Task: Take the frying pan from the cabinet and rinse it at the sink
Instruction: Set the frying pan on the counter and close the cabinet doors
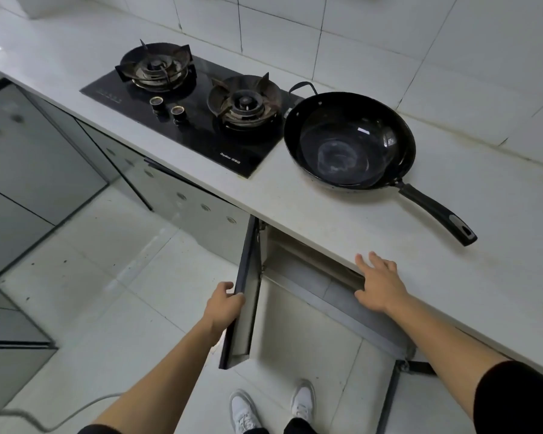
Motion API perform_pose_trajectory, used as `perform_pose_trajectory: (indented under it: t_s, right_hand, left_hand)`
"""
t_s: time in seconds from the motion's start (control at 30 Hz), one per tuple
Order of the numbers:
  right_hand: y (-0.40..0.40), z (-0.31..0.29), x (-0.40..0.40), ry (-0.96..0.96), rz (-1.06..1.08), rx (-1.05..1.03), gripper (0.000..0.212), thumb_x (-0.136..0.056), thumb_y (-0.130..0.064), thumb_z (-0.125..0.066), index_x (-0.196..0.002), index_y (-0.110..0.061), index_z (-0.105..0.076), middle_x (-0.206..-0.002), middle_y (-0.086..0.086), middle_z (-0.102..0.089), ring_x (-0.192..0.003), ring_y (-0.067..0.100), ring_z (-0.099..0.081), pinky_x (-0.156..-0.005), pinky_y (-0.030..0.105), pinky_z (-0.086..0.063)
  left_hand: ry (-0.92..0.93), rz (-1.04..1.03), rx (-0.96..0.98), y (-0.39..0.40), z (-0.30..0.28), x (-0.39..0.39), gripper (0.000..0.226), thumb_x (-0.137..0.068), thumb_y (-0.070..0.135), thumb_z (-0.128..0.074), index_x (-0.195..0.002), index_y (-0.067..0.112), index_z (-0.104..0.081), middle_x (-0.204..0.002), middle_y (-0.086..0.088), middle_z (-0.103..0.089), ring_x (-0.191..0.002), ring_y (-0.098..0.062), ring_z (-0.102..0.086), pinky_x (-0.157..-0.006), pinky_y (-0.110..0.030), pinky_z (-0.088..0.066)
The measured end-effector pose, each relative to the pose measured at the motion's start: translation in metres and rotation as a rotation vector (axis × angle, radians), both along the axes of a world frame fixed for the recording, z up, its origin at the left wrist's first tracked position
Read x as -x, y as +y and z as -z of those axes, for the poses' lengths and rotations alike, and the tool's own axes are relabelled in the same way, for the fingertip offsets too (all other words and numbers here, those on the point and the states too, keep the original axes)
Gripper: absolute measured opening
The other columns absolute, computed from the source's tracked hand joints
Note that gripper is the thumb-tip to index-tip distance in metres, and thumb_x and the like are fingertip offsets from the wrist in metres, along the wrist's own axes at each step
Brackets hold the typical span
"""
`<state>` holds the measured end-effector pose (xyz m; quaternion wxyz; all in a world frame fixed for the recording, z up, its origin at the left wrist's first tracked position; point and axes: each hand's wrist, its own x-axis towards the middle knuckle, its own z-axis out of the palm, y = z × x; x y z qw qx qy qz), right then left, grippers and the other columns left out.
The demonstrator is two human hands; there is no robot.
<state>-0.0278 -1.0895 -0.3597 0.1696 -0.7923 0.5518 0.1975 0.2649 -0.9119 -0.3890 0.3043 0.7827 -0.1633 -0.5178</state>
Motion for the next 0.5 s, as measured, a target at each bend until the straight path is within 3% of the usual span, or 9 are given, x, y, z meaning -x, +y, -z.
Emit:
perform_pose_trajectory:
  t_s: [0.1,0.17,0.3,0.4,0.5]
  right_hand:
    - [0.001,-0.002,0.001,-0.007,0.000,0.003,0.083,-0.086,-0.031,-0.059,-0.152,-0.027,-0.009,-0.159,0.003,-0.006,-0.137,0.035,-0.015,-0.105,0.040,-0.040]
    - [0.001,-0.003,0.002,-0.019,0.002,-0.001,0.084,-0.085,-0.031,-0.060,-0.152,-0.028,-0.009,-0.158,0.003,-0.006,-0.137,0.035,-0.014,-0.104,0.040,-0.041]
    - [0.001,-0.007,0.004,-0.028,-0.006,-0.013,0.085,-0.085,-0.022,-0.059,-0.152,-0.029,-0.008,-0.159,0.003,-0.004,-0.137,0.034,-0.014,-0.101,0.040,-0.043]
    - [-0.002,-0.012,0.006,-0.040,-0.022,-0.018,0.087,-0.084,-0.012,-0.060,-0.152,-0.029,-0.008,-0.158,0.004,-0.006,-0.136,0.033,-0.017,-0.098,0.034,-0.043]
    - [-0.003,-0.013,0.009,-0.049,-0.042,-0.008,0.087,-0.084,-0.010,-0.061,-0.152,-0.028,-0.010,-0.157,0.004,-0.009,-0.134,0.032,-0.020,-0.100,0.034,-0.042]
  left_hand:
    - [0.260,-0.114,0.037,-0.007,0.000,0.017,0.039,-0.071,0.014,-0.053,-0.109,0.005,-0.060,-0.101,-0.011,-0.065,-0.085,-0.024,-0.059,-0.086,-0.037,-0.049]
    - [0.388,-0.149,0.039,-0.016,-0.003,0.029,0.028,-0.080,0.012,-0.047,-0.098,0.002,-0.065,-0.100,-0.015,-0.067,-0.088,-0.027,-0.059,-0.091,-0.038,-0.046]
    - [0.555,-0.206,0.033,-0.036,-0.004,0.055,0.042,-0.087,0.019,-0.037,-0.109,0.002,-0.069,-0.110,-0.013,-0.071,-0.103,-0.028,-0.062,-0.101,-0.042,-0.042]
    - [0.648,-0.321,0.040,-0.057,-0.002,0.082,0.039,-0.088,0.018,-0.036,-0.108,0.003,-0.066,-0.114,-0.012,-0.069,-0.112,-0.029,-0.061,-0.098,-0.044,-0.045]
    - [0.763,-0.405,0.065,-0.083,0.003,0.106,0.032,-0.084,0.017,-0.040,-0.105,0.005,-0.060,-0.117,-0.014,-0.067,-0.120,-0.033,-0.058,-0.105,-0.045,-0.042]
